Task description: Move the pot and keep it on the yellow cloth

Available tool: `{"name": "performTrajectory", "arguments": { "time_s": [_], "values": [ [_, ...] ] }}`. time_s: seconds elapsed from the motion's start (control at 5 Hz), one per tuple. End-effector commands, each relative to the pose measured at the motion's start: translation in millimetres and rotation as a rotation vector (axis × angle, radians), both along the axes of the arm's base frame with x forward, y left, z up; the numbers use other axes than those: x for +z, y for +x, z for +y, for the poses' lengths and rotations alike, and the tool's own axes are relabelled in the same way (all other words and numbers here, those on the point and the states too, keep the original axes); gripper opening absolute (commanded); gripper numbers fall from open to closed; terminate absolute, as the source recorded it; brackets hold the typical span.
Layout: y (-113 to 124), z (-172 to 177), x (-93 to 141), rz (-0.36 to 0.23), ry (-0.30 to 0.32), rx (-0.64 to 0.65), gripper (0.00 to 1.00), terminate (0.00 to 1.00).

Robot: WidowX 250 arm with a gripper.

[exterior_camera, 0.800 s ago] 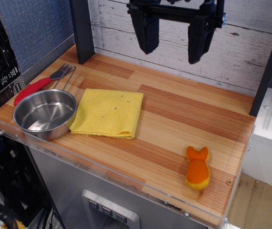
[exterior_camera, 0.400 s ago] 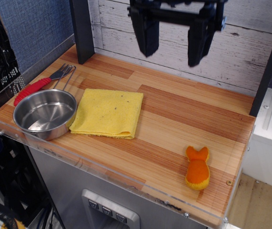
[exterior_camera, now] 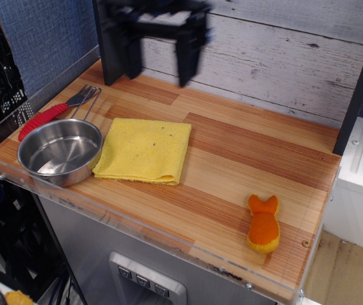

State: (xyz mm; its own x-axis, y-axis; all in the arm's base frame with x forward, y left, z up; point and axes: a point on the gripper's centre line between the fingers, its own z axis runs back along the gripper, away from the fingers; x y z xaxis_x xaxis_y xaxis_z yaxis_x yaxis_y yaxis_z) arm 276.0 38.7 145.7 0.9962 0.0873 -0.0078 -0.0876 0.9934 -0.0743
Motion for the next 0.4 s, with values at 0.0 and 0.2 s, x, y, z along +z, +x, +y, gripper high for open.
{"name": "performTrajectory", "arguments": {
  "time_s": [0.0, 0.2],
  "values": [
    [-8, 58, -39, 0.044, 0.038, 0.03, 1.0, 0.0],
    [-12, 60, -68, 0.118, 0.055, 0.013, 1.0, 0.0]
  ]
}}
